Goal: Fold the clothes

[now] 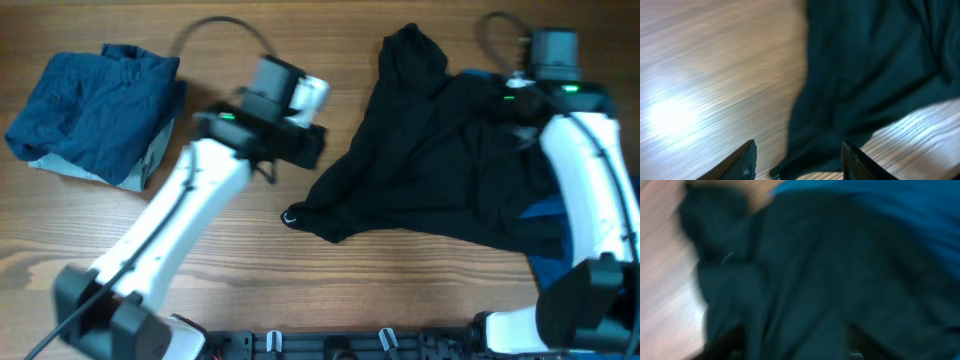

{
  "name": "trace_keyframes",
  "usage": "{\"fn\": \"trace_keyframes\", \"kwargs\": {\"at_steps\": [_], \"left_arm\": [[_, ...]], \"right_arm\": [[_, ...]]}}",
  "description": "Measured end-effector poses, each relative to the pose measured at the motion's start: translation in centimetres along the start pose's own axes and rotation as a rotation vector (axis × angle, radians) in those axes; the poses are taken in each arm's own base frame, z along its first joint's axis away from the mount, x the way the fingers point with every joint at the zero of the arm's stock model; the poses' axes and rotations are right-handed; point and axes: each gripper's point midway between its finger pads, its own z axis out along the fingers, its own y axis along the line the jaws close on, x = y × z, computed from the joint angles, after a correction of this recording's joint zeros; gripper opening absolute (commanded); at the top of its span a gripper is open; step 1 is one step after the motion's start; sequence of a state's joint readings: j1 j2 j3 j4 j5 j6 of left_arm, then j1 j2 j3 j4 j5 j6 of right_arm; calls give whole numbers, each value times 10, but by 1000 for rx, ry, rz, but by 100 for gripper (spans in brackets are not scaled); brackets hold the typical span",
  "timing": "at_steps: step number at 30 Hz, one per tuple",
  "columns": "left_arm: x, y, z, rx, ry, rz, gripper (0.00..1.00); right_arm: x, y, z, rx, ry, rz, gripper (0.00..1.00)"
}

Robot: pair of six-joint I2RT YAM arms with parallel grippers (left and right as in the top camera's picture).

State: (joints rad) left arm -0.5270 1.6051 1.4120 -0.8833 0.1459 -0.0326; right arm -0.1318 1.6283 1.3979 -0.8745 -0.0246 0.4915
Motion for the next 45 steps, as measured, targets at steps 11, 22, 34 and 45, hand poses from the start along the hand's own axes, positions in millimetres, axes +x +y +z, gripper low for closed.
{"fn": "trace_keyframes", "kwargs": {"at_steps": [11,22,34,45], "left_arm": [[18,-54,114,0,111,219,18],[59,-31,170,-73,269,197,5],[58,21,164,-160,298,48,6],[62,77,151,-209,333,-90,4]], "right_arm": [[-5,-137,118,188,183,318,4],[-18,-167,143,218,134,388,4],[-38,-328,109,494,-45,644,4],[-83,-338,98,148,-106,688,8]]}}
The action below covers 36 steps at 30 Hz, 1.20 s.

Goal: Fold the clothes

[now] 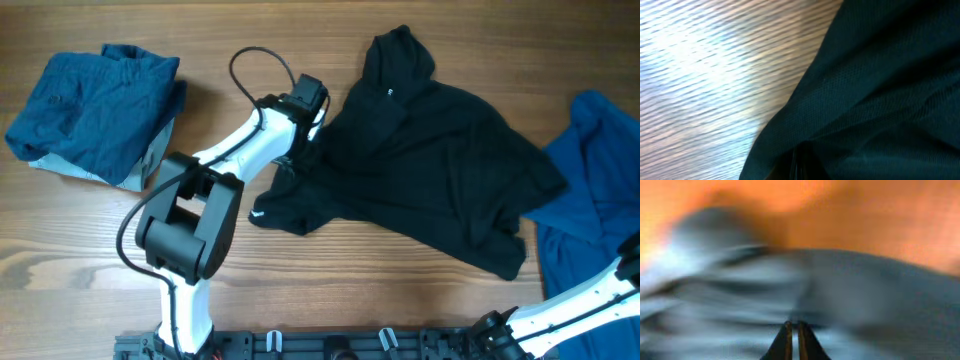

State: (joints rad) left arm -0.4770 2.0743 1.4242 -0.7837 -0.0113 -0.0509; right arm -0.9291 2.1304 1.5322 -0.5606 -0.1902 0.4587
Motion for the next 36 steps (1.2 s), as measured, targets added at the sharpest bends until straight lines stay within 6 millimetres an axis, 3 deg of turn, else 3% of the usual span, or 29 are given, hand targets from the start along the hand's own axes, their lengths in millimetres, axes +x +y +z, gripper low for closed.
{"fn": "trace_keyframes", "kwargs": {"at_steps": [1,3,5,7,9,13,17,19,25,30,31,34,36], "left_arm": [[0,1,0,-1,2,-3,4],[2,2,0,-4,8,-6,6],[6,4,-2,-12,22,-8,15],[6,5,-8,-18,17,-19,32],[1,5,-22,-16,-18,-28,48],[-19,5,-81,6,-179,-54,68],[-27,5,-140,26,-326,-57,76],[-28,5,-160,34,-376,-61,78],[-26,2,-170,54,-396,-66,82],[-25,2,-170,58,-389,-71,90],[-24,2,-170,57,-386,-72,91],[-24,2,-169,59,-385,-74,86],[-23,1,-169,64,-381,-72,84]], "right_arm": [[0,26,-5,-102,19,-43,7],[12,55,-10,-202,71,-92,6],[46,77,-14,-254,184,-130,5],[92,77,-16,-185,331,-132,4],[123,70,-15,-86,405,-148,4],[157,48,-1,113,414,-151,4],[144,42,3,155,279,-116,4],[122,38,7,196,147,-117,4],[54,14,6,327,-108,-104,4],[-1,17,-21,335,-202,-79,4],[-10,19,-28,324,-210,-68,7],[-25,42,-38,168,-178,-57,45],[-23,77,-45,-61,-106,-88,52]]}}
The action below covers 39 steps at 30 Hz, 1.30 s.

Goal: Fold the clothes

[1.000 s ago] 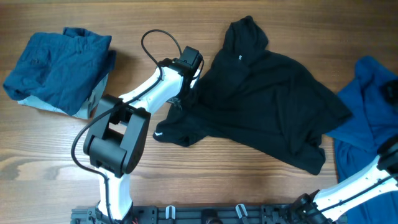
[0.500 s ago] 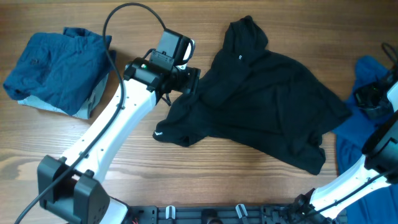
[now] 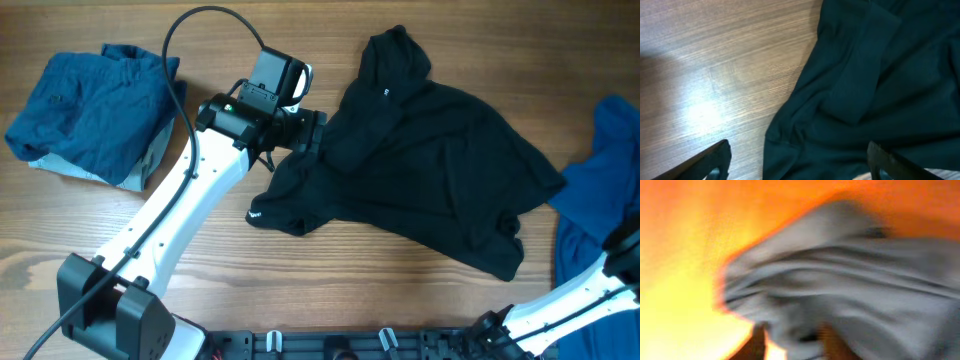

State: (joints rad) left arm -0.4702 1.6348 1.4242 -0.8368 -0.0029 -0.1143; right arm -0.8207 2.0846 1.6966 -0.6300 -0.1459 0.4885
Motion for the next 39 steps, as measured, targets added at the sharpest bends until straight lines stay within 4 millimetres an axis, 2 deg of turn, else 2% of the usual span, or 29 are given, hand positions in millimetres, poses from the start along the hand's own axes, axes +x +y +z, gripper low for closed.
{"fn": "trace_keyframes", "kwargs": {"at_steps": [1,2,4,5,7,8,10,12,15,17,18,19,23,25,26,28,29,30,34,38,39], "left_arm": [[1,-1,0,2,3,2,80],[1,-3,0,4,3,7,72],[3,-11,0,13,4,41,62],[4,-19,0,23,6,82,59],[9,-40,4,38,11,164,56],[12,-52,10,40,13,208,55],[14,-66,25,32,16,270,57],[13,-83,49,14,-2,337,59],[27,-104,88,-13,24,432,61],[41,-110,108,-30,62,475,69],[45,-109,114,-44,73,491,69],[51,-108,125,-54,95,500,68],[48,-102,146,-103,72,507,59],[46,-100,152,-126,60,509,48],[45,-99,154,-136,56,507,42],[46,-94,161,-169,60,518,16],[48,-92,163,-180,64,516,6],[49,-85,166,-216,68,519,4],[37,-63,161,-370,28,491,4],[26,-35,146,-534,-18,402,4],[23,-22,139,-580,-28,346,4]], "right_arm": [[4,17,-5,-102,34,-22,53],[10,37,-15,-202,69,-38,54],[19,64,-33,-321,105,-71,55],[26,85,-51,-394,123,-99,55],[39,118,-86,-510,140,-163,55],[49,138,-109,-577,150,-205,55],[67,160,-140,-649,176,-255,55],[98,175,-175,-695,240,-302,55],[140,184,-214,-714,320,-366,57],[167,184,-241,-712,362,-418,58],[179,182,-255,-712,372,-455,59],[185,180,-262,-708,372,-477,59],[207,171,-294,-696,354,-578,61],[214,167,-306,-695,340,-614,61],[216,166,-309,-694,335,-625,62],[217,162,-314,-686,322,-644,62],[218,161,-314,-685,319,-648,62],[217,161,-314,-683,316,-654,62],[216,161,-313,-675,307,-659,62],[214,160,-311,-667,300,-661,63],[214,159,-311,-661,296,-663,63]]}}
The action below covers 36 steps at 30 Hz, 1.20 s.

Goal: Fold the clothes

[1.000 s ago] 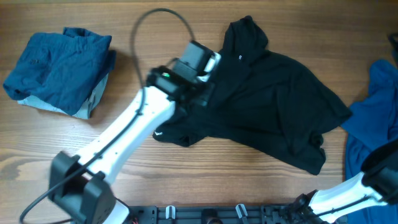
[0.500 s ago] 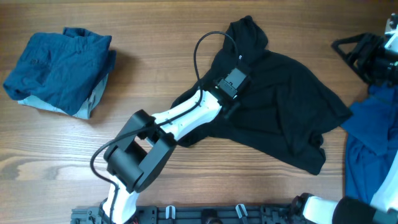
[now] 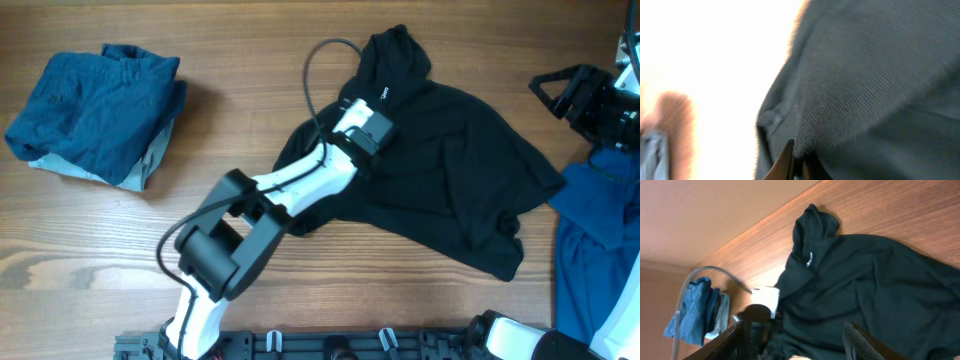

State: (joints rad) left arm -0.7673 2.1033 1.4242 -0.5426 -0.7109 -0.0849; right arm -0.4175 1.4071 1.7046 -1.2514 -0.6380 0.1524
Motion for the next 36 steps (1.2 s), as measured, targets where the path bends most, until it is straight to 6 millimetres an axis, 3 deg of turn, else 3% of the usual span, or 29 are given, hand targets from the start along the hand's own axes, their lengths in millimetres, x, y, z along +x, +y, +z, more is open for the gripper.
{"fn": "trace_keyframes", "kwargs": {"at_steps": [4,7,8,13,15,19,21,24,26,28,32,36], "left_arm": [[9,54,9,-98,54,-236,4],[21,87,30,-109,116,-431,4],[26,95,38,-96,141,-496,8],[40,122,77,67,235,-803,52],[47,130,86,121,271,-862,59],[52,136,92,194,298,-871,61],[50,134,89,219,293,-838,61],[42,142,66,257,269,-799,77],[41,149,42,286,271,-785,80],[48,154,9,332,309,-770,76],[88,141,-33,402,502,-742,70],[130,108,-32,457,644,-738,62]], "right_arm": [[0,-3,0,14,-2,-1,63],[2,-6,3,17,9,7,63],[5,-8,6,18,18,14,63],[32,-39,40,37,96,72,63],[46,-55,57,51,130,97,63],[81,-89,93,69,187,138,64],[93,-99,102,78,203,156,64],[110,-114,110,120,228,200,66],[118,-119,112,139,245,215,66],[124,-123,112,155,259,230,67],[126,-124,111,166,267,239,67],[130,-124,110,171,279,250,68]]}}
